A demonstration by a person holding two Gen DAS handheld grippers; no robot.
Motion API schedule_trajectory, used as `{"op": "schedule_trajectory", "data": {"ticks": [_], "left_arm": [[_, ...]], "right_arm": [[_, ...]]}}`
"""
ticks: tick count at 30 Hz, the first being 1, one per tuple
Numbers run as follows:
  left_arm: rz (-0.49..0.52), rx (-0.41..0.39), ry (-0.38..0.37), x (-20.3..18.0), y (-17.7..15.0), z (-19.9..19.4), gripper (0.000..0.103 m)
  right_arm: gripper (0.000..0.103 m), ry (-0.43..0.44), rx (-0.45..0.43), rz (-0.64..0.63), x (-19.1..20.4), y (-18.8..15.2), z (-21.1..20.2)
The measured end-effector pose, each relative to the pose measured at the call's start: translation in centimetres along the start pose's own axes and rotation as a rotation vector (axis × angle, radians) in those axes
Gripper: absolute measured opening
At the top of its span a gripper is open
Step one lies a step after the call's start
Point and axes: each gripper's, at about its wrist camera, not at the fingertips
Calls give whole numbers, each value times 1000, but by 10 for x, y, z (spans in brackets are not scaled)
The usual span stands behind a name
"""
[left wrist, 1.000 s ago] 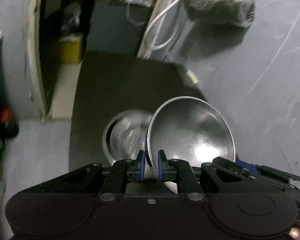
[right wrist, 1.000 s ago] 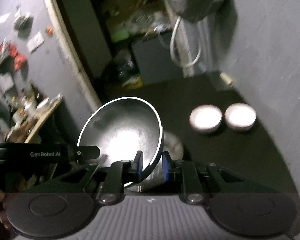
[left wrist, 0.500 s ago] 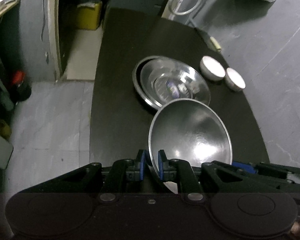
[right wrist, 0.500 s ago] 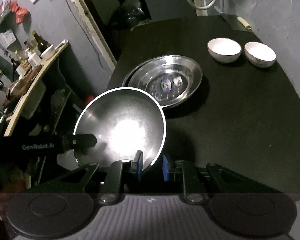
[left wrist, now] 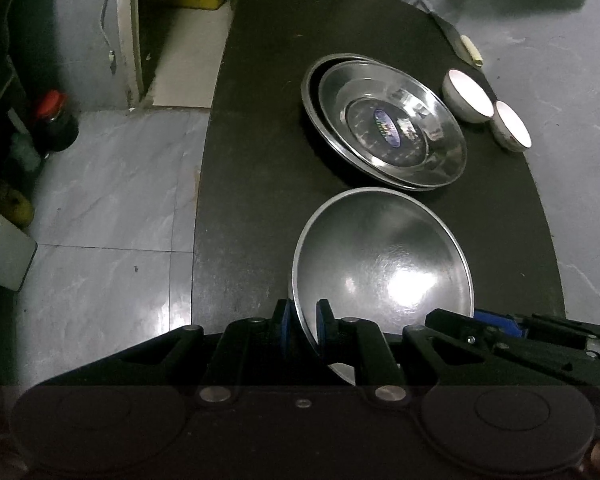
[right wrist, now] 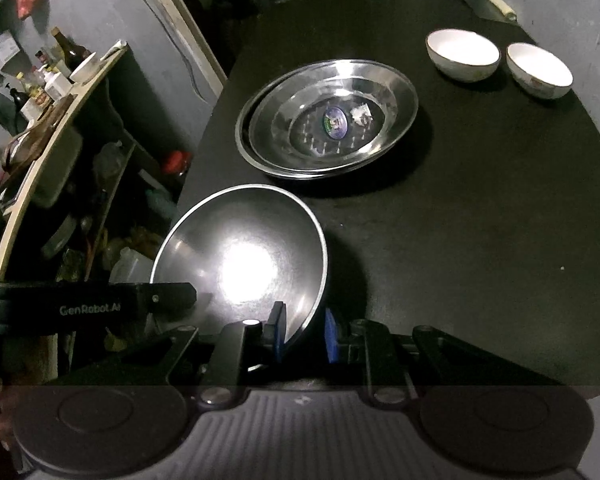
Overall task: Organize plates and bowls
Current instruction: 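Carry the saucepan beside the steel basin, lower it, open the left gripper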
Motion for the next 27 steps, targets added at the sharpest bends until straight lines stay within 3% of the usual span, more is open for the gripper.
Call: {"op": "schedule_trajectory", "data": {"ticks": [12, 19, 21, 24, 26, 27], "left_arm": [[-13, 2, -5, 1, 8, 4, 14], [10, -31, 8, -2, 7, -7, 19], [25, -47, 16, -4, 5, -12, 25], [49, -94, 19, -6, 4, -24, 42], [72, -148, 8, -9, 3, -35, 67], [88, -175, 0, -11, 3, -40, 73]], "right_arm": [[23, 11, 14, 16, -5, 13, 7], [28, -7, -17, 39, -9, 11, 0], [29, -20, -33, 46, -10, 9, -3], [36, -44, -80, 70, -16, 5, -14], [47, -58, -119, 94, -22, 3, -22], [55, -64, -136, 105, -24, 2, -26]]}}
Point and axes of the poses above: each gripper's, at about its wrist camera, not at the fingertips, and z roughly the way its jaws point, x to its left, y to its top, and after that the axes turned 7 degrees about -y, right-handed
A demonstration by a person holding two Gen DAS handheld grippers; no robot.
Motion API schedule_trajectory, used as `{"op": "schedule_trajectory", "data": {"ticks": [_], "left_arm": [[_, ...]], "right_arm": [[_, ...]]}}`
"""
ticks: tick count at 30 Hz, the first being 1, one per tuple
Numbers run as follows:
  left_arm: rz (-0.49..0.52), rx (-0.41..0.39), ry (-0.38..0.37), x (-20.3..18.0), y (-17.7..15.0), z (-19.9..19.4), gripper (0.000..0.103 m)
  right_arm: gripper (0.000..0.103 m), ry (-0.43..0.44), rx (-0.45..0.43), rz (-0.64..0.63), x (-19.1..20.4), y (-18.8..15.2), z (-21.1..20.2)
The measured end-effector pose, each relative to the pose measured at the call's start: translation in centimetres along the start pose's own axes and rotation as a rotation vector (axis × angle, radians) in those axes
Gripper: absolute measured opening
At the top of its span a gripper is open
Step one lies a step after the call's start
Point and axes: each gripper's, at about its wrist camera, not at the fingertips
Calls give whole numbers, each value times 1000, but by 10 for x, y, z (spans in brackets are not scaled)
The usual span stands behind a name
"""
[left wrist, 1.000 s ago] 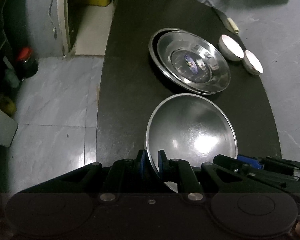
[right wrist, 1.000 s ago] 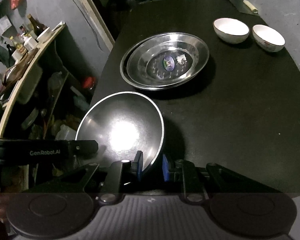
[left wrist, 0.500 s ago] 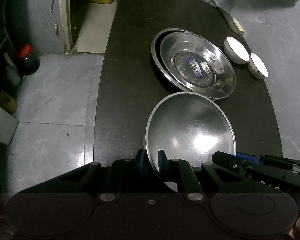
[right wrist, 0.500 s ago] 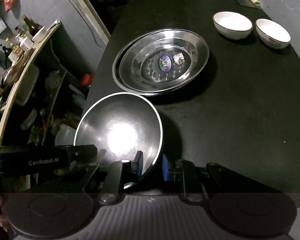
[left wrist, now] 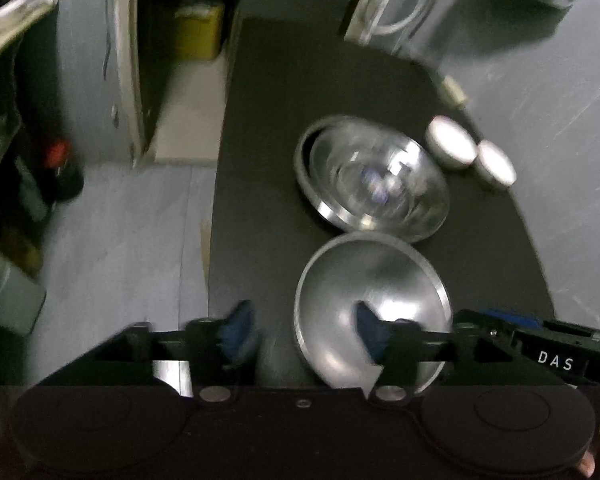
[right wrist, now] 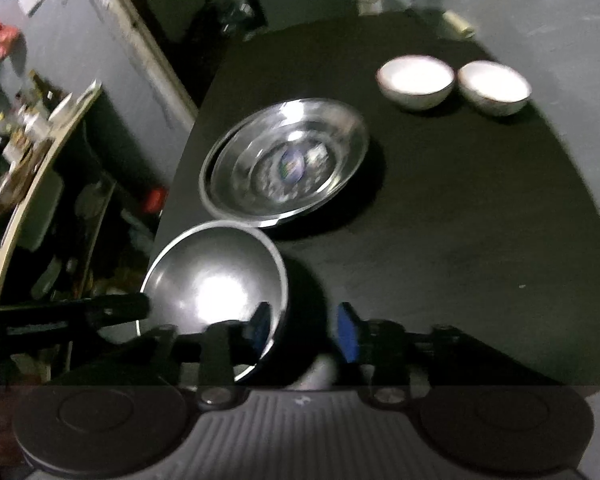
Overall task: Organize plates and bowls
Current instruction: 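Carry the saucepan beside the steel basin, lower it, open the left gripper, then move the left gripper to the white red-rimmed bowl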
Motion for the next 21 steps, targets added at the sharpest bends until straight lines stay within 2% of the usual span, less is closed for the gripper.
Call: {"op": "schedule_trajectory", "data": {"ticks": [1, 5, 9, 15, 21], "left_arm": [[22, -29, -6, -3, 1, -6, 82], [115, -103, -22, -18, 1, -21, 98], [182, -148, -39, -33, 3, -26, 102], [194, -220, -72, -42, 10, -25, 102], [174, -239, -71, -49, 30, -16, 102]], "right_arm": [[61, -6, -18, 10, -3, 0, -4], [80, -22, -100, 50, -12, -1, -21], [102, -17, -194, 88, -23, -1, -36], [103, -58, -323, 113, -35, -2, -52], [103, -81, -340, 152, -52, 7, -46]]}}
Point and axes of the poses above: each gripper's, at about its wrist camera, not at the fingertips, and z roughly the way its jaws point, x to its left, y to its top, and after that the axes turned 7 degrees about -y, right-handed
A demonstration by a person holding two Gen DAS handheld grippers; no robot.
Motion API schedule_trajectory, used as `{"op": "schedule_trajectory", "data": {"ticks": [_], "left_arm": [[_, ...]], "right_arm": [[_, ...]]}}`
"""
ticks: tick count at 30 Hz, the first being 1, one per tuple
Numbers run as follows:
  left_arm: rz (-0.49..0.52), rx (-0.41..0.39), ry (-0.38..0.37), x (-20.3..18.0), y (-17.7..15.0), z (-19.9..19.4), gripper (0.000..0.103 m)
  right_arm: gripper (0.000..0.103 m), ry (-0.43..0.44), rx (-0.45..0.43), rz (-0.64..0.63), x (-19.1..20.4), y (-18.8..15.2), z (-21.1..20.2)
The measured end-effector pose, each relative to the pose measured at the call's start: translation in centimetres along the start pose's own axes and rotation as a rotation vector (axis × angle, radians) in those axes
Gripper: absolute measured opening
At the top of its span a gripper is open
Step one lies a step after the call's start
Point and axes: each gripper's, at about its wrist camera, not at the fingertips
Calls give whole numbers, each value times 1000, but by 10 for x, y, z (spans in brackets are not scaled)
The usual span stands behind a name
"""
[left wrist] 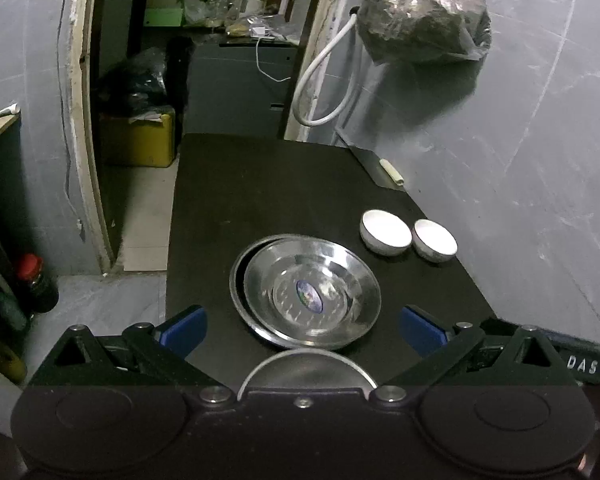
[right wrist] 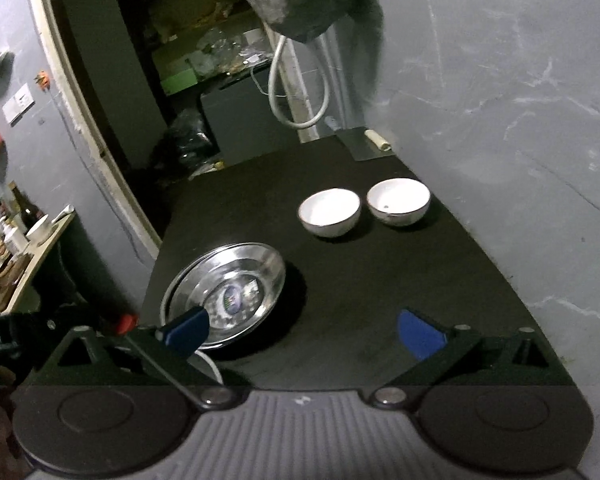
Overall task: Organize plates and bowls
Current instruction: 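Move the left gripper to the white red-rimmed bowl, then grasp the white bowl rim with the left gripper and lift it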
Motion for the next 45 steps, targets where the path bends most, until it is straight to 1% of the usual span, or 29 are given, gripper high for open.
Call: {"op": "schedule_trajectory", "data": {"ticks": [3, 5, 9, 12, 17, 20, 23, 26, 29, 31, 32, 33, 34, 35, 37, 39, 42, 44, 45], "left_arm": [[-1, 8, -11, -2, 15, 14, 102], [-1, 13, -4, -4, 24, 25, 102], [49, 54, 16, -13, 49, 59, 102], [102, 105, 32, -23, 69, 97, 102], [184, 146, 9, -37, 95, 169, 102], [239, 186, 25, -44, 108, 214, 102], [279, 224, 43, -47, 120, 251, 102], [288, 272, 43, -44, 128, 280, 102], [254, 321, 23, -38, 135, 303, 102], [246, 342, 2, -35, 137, 315, 102], [244, 353, -5, -34, 137, 321, 98], [240, 368, -10, -33, 137, 327, 96], [235, 383, -15, -32, 136, 331, 90], [226, 397, -19, -30, 135, 336, 85], [202, 420, -38, -26, 133, 342, 79], [185, 426, -63, -25, 132, 344, 74], [179, 431, -91, -25, 130, 346, 64], [174, 441, -113, -27, 130, 349, 48], [170, 445, -122, -28, 130, 351, 45]], "right_arm": [[103, 0, 15, 35, -11, 7, 14], [103, 9, 26, 72, -20, 14, 25], [103, 15, 34, 135, -38, 30, 52], [103, 2, 39, 157, -46, 42, 78], [103, -10, 65, 200, -54, 60, 122], [103, 2, 84, 234, -58, 67, 145], [103, 11, 94, 221, -56, 71, 164], [102, 13, 91, 220, -54, 75, 182], [98, 21, 100, 236, -52, 77, 195], [93, 29, 113, 237, -50, 77, 204], [91, 28, 119, 235, -50, 77, 207], [87, 29, 129, 236, -49, 77, 211], [83, 33, 139, 240, -49, 77, 215], [82, 38, 149, 243, -48, 76, 219], [78, 48, 159, 243, -47, 76, 224], [74, 57, 164, 243, -46, 76, 227], [70, 67, 159, 239, -46, 77, 229], [66, 70, 159, 237, -45, 78, 231], [64, 73, 161, 238, -45, 78, 232]]}}
Point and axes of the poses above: each gripper's, at about its wrist camera, not at the fingertips, and z roughly the way its jaws point, x to its left, y to its top, and after that the axes turned 7 degrees about -y, right-handed
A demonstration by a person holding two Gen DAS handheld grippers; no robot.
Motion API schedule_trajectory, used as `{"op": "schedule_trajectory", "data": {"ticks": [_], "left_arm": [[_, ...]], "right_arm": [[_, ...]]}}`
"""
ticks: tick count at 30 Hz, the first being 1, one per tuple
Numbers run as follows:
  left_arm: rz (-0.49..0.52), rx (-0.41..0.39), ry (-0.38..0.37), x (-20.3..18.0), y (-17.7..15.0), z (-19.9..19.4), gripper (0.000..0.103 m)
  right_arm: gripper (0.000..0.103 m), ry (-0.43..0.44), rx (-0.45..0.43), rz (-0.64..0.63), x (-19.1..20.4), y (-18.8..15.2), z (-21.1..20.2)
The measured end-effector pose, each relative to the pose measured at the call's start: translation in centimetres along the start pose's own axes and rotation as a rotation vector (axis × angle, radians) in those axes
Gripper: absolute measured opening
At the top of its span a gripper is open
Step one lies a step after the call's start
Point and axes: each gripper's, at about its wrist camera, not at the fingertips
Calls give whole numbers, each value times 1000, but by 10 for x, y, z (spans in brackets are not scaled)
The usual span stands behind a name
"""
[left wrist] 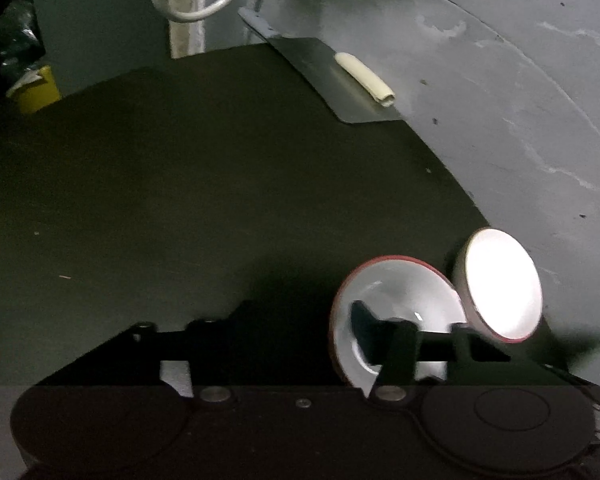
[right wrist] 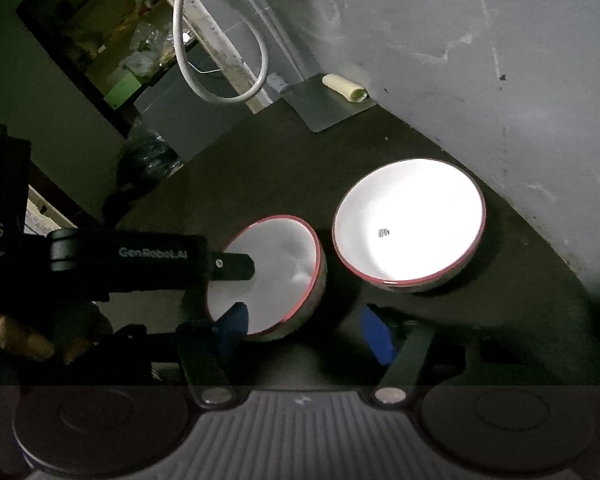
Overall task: Organize plates and bowls
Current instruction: 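Grasp the white bowl rim with the left gripper and lift it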
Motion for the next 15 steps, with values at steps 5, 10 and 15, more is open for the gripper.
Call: {"op": "schedule_trajectory", "data": {"ticks": [5, 10, 15], "left_arm": [[-13, 10, -54, -3, -2, 3, 19], [0, 9, -77, -8, -5, 4, 10], [7, -5, -94, -8, -12, -7, 6]], "right_arm": [[54, 15, 3, -2, 2, 1, 3], [38, 30, -2, -2, 0, 2, 4], [30, 26, 3, 8, -5, 0, 2]]}}
Point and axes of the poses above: each gripper's, at about its wrist camera, not at the fingertips, and z roughly the way its jaws point, x to its left, y to its top, and after that the axes turned 7 degrees about -y, right-handed
